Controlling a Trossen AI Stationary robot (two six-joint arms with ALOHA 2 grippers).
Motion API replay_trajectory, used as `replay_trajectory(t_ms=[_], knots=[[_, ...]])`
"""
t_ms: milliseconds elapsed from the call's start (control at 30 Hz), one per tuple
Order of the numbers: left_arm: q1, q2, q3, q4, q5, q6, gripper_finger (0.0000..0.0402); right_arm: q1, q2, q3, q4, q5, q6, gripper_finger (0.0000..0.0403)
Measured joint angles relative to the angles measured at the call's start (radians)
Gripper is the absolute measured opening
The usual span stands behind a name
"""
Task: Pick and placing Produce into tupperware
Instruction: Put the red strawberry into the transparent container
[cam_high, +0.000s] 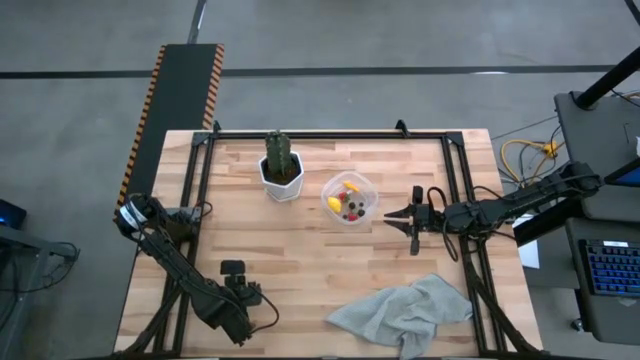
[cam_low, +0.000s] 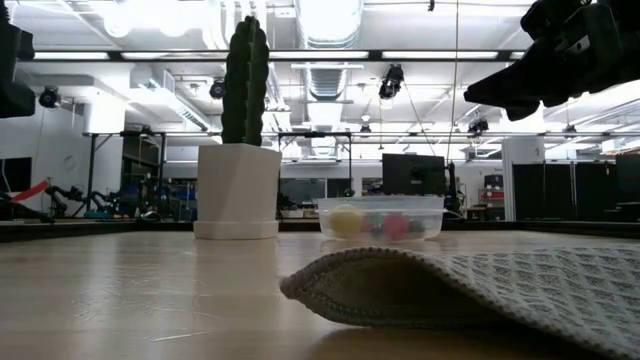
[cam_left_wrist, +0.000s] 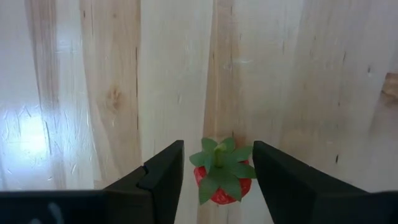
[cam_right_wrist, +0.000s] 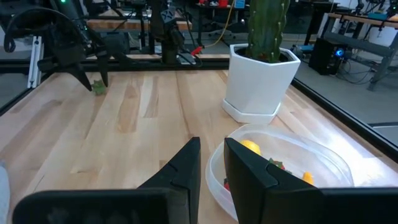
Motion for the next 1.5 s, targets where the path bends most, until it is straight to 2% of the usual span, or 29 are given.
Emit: replay_trajectory(t_ms=[167,533,933,1133,1333,1500], knots=[[0.000,0.000,0.000,0.001,0.000,0.000,0.0133,0.000,0.000,0.000,0.000,0.000,0.003,0.0063],[0.004,0.000,0.000,0.001,0.006,0.011,0.0007,0.000,0.000,0.000,0.000,0.000,0.003,0.0063],[0.030,0.000,0.003,-0.003,0.022,0.058,0.0001,0.000,0.000,0.000,0.000,0.000,0.004,0.0063],[0.067,-0.005,0.013,-0.003,-0.009,0.110,0.0000,0.000,0.000,0.000,0.000,0.000,0.007,0.0063],[0.111,-0.018,0.043,0.001,-0.166,0.166,0.0000,0.000,0.000,0.000,0.000,0.000,0.007,0.0063],[0.180,-0.017,0.076,0.078,-0.269,0.302,0.0000,0.000,0.000,0.000,0.000,0.000,0.007,0.0063]])
